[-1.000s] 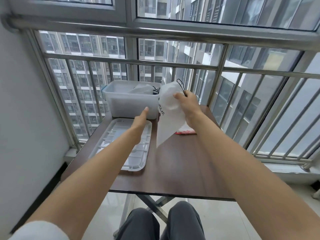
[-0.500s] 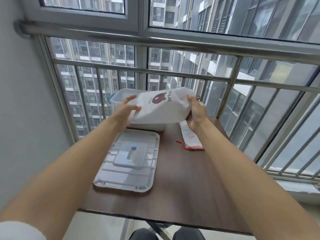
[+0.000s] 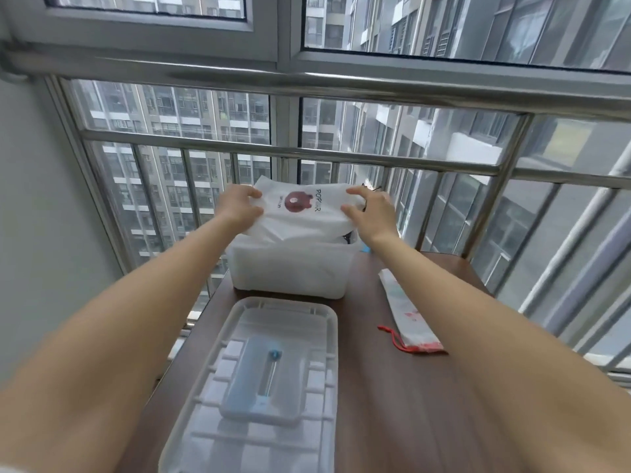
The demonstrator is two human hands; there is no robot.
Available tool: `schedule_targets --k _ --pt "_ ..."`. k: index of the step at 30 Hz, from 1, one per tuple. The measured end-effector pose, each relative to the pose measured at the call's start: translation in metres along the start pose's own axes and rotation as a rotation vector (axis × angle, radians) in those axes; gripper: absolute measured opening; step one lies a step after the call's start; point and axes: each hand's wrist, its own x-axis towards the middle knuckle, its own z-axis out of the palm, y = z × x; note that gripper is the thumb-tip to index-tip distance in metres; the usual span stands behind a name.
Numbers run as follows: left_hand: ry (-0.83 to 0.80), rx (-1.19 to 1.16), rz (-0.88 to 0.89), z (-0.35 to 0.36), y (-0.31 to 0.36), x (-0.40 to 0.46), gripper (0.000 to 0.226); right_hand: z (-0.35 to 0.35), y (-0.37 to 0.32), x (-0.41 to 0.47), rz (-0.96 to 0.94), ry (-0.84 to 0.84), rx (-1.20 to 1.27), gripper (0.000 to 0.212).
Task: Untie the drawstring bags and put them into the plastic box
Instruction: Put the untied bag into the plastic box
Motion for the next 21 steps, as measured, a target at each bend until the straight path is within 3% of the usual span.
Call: schedule_targets --k 6,10,13,18,21 --pt "-0.079 0.272 0.027 0.021 -0.017 0.038 0.041 0.038 0.013 0.027 -0.037 -0.152 -0.357 0.034" --pt "-0.113 0.392 0.066 0.034 -0.020 0.051 0.037 0.057 0.024 0.043 -0.007 -0.321 -0.711 0.023" --pt "-0.197 0.505 0.061 0.042 -0.027 0.060 0.034 0.061 0.022 0.053 -0.050 -0.345 -0.960 0.027" --pt "-0.380 0.657 -0.012 0.048 -0.033 0.066 0.042 0.066 0.031 0.066 -0.073 -0.540 -1.144 0.037" --pt "-0.384 0.688 0.009 0.051 -0.024 0.066 0.042 0.063 0.032 0.069 -0.135 -0.524 -1.192 0.042"
